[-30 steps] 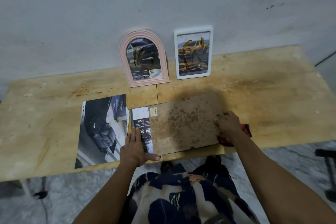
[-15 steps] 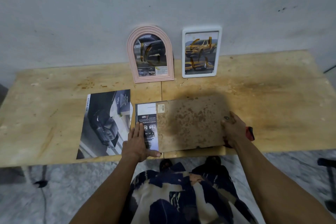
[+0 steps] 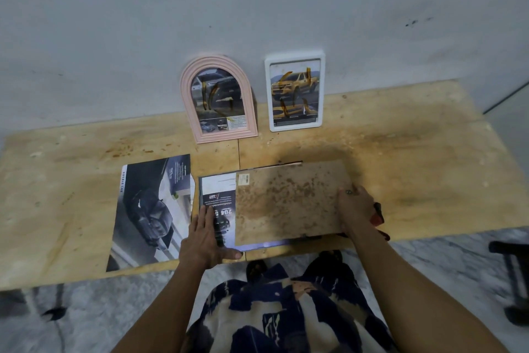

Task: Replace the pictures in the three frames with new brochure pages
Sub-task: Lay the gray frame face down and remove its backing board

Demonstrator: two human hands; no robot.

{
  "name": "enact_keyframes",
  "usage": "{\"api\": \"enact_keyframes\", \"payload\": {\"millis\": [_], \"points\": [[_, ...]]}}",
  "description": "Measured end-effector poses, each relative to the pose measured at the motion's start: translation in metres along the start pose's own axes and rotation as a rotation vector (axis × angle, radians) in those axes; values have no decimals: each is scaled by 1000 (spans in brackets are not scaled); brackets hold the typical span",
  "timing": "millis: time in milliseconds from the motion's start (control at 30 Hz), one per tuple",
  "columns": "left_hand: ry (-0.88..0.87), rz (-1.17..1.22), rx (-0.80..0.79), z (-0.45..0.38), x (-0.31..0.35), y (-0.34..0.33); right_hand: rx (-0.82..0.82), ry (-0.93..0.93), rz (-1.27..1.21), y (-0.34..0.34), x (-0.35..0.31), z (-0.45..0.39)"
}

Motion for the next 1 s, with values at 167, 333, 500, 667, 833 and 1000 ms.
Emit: {"api": "enact_keyframes", "payload": {"millis": [167,333,500,667,833,1000], "points": [[-6,-46,8,2,9,3,55,-26,-22,10,-7,5],[-19,-33,-6,-8,2,11,99,-90,-155,15,-5,17],[-143,843,25,12,42,37,183,-95,-177,42,-10,19],[-185,1253,-297,39,77,53,205,-95,-140,48,-18,16],[-172,1221,-267,41,98,51,233,-93,-89,60,-21,4],[-23,1226,-260,38,158,46,158,-99,-74,91,-14,-41]]}}
Point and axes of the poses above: each hand's wrist, its own z-axis away from the middle knuckle, its own y-axis out of the back of the hand, x = y × z, the point moved 1 cm from there along -z, towards the middle knuckle, and after that the axes turned 14 degrees about y, right-handed, at the moved point
